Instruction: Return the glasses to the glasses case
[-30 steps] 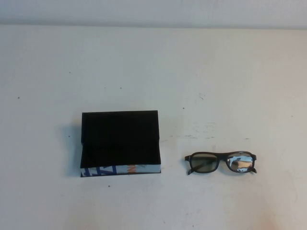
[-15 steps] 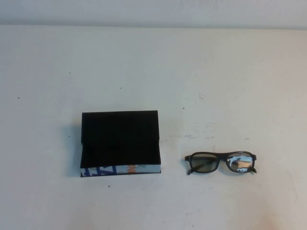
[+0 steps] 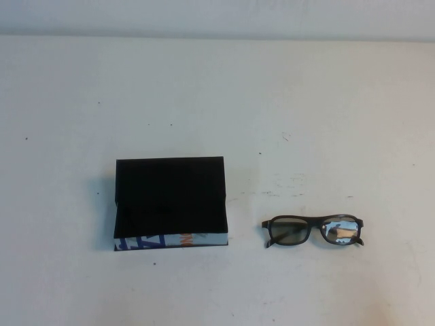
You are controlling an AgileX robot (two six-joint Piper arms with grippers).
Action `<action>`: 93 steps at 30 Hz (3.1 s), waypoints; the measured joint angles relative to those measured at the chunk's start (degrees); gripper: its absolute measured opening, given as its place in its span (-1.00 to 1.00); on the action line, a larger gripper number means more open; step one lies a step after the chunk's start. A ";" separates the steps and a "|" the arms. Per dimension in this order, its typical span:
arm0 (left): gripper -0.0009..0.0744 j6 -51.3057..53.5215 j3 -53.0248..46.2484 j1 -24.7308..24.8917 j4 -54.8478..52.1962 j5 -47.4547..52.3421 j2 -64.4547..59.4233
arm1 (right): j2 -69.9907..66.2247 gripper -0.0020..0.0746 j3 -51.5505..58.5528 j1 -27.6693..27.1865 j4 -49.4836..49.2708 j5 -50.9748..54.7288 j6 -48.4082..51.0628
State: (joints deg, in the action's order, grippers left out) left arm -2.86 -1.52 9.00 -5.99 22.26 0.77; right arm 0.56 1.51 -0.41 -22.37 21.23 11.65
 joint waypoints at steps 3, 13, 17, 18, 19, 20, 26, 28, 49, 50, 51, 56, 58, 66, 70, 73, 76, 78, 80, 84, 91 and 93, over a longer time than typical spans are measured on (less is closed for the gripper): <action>-0.99 0.00 0.00 0.00 0.00 0.00 0.00 | 0.00 -0.98 0.02 0.00 -5.53 -4.69 0.00; -0.99 0.00 0.00 0.00 0.00 0.00 0.00 | 0.12 -0.98 0.02 0.00 -36.45 -19.23 0.00; -0.99 0.00 0.00 0.00 0.00 0.00 0.00 | 0.12 -0.98 -0.81 0.00 -37.57 -12.64 0.00; -0.99 0.00 0.00 0.00 0.00 0.00 0.00 | 0.12 -0.98 -2.12 0.00 -37.42 -9.42 0.44; -0.99 0.00 0.00 0.00 0.00 0.00 0.00 | -0.31 -0.98 -3.54 0.00 -37.33 -6.79 1.05; -0.99 0.00 0.00 0.00 0.00 0.00 0.00 | -1.38 -0.98 -5.68 0.00 -36.90 -3.55 1.79; -0.99 0.00 0.00 0.00 0.00 0.00 0.00 | -17.16 -0.98 -20.12 0.00 -24.81 14.75 5.52; -0.99 0.00 0.00 0.00 0.00 0.00 0.00 | -23.32 -0.98 -24.11 0.00 -20.01 20.16 5.92; -0.99 0.00 0.00 0.00 0.00 0.00 0.00 | -60.39 -0.98 -44.29 19.23 -0.41 34.74 25.97; -0.99 0.00 0.00 0.00 0.00 0.00 0.00 | -62.24 -0.98 -45.54 21.49 1.98 34.74 25.97; -0.99 0.00 0.00 0.00 0.00 0.00 0.00 | -64.68 -0.98 -47.12 24.17 4.93 34.74 26.08; -0.99 0.00 0.00 0.00 0.00 0.00 0.00 | -76.45 -0.98 -54.63 31.13 14.75 34.85 28.02; -0.99 0.00 0.00 0.00 0.00 0.00 0.00 | -80.75 -0.98 -57.73 31.53 16.20 34.85 32.50; -0.99 0.00 0.00 0.00 0.00 0.00 0.00 | -92.07 -0.68 -67.68 30.37 19.29 34.19 45.60; -0.99 0.00 0.00 0.00 0.00 0.00 0.00 | -96.75 -0.15 -71.42 28.06 20.33 34.19 48.25; -0.99 0.00 0.00 0.00 0.00 0.00 0.00 | -99.59 0.05 -72.79 27.04 21.15 34.19 50.58; -0.99 0.00 0.00 0.00 0.00 0.00 0.00 | -101.19 0.07 -73.46 26.77 21.27 33.75 53.37; -0.99 0.00 0.00 0.00 0.00 0.00 0.00 | -101.81 0.07 -73.58 26.77 20.74 33.13 55.99; -0.99 -0.09 0.00 0.00 0.00 0.00 0.00 | -102.29 0.07 -73.93 26.77 20.42 32.67 57.42; -0.99 -0.09 0.00 0.00 0.00 0.00 0.00 | -104.12 0.07 -75.67 26.77 20.07 32.55 58.33; -0.99 -0.22 0.00 0.00 0.00 0.00 0.00 | -107.57 0.07 -77.66 26.30 19.52 32.93 58.56; -0.99 -0.22 0.00 0.00 0.00 0.00 0.00 | -108.23 0.07 -77.75 26.22 19.52 32.96 58.58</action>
State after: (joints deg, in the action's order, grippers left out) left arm -3.08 -1.52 9.00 -5.99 22.26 0.77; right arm -107.67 -76.24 25.80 -2.85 54.19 70.23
